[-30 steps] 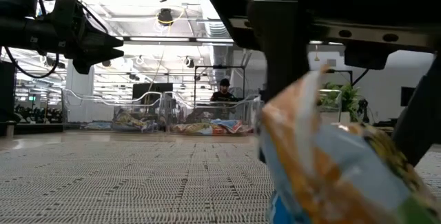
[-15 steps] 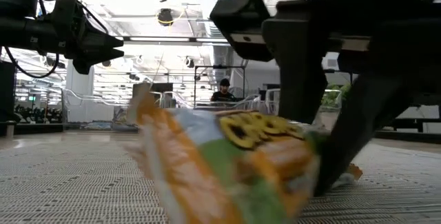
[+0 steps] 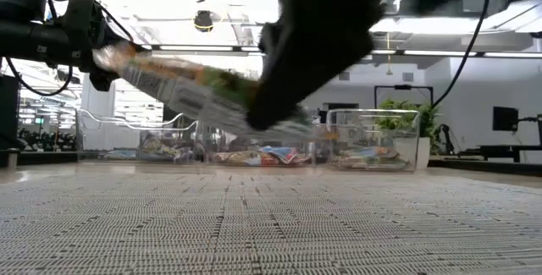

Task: Pick and place Granola Bars by type
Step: Put the yellow granola bar into the right transparent bin

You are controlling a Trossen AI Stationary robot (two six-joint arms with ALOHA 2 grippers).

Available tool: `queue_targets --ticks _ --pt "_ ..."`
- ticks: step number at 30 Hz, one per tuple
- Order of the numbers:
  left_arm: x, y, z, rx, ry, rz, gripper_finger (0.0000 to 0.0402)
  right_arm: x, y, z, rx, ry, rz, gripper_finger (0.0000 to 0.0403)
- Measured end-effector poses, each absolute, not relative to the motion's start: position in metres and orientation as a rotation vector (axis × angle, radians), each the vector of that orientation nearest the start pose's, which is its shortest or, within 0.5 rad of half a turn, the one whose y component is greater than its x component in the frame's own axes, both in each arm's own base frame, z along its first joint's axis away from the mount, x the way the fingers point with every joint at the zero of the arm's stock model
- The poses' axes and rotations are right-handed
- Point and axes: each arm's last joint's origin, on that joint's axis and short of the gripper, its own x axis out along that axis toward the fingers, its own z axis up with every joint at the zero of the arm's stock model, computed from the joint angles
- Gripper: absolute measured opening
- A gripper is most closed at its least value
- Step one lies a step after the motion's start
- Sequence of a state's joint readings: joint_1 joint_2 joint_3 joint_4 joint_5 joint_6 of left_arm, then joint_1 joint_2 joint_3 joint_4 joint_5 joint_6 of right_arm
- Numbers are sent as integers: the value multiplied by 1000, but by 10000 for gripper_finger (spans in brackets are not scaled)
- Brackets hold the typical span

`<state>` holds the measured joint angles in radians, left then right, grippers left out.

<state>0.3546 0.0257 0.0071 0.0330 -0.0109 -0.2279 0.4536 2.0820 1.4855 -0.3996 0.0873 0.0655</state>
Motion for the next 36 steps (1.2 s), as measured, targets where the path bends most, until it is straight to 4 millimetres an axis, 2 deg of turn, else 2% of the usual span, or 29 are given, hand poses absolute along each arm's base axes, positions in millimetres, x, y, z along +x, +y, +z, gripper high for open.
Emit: queue_targets --ticks 4,10,18,23,29,36 --pt "93 35 167 -223 -56 362 178 409 163 166 -52 967 191 58" --pt "93 35 167 -223 -56 363 178 433 123 182 34 891 88 58" --pt "93 35 167 -223 -56 363 178 458 45 207 112 827 -92 58" --pt "93 35 167 -223 -56 363 178 459 -1 213 150 852 -187 58" --pt "93 35 167 -223 -56 363 178 452 -48 216 192 902 -291 58" --pt "93 35 167 -223 -56 363 178 430 -96 247 224 864 -441 58"
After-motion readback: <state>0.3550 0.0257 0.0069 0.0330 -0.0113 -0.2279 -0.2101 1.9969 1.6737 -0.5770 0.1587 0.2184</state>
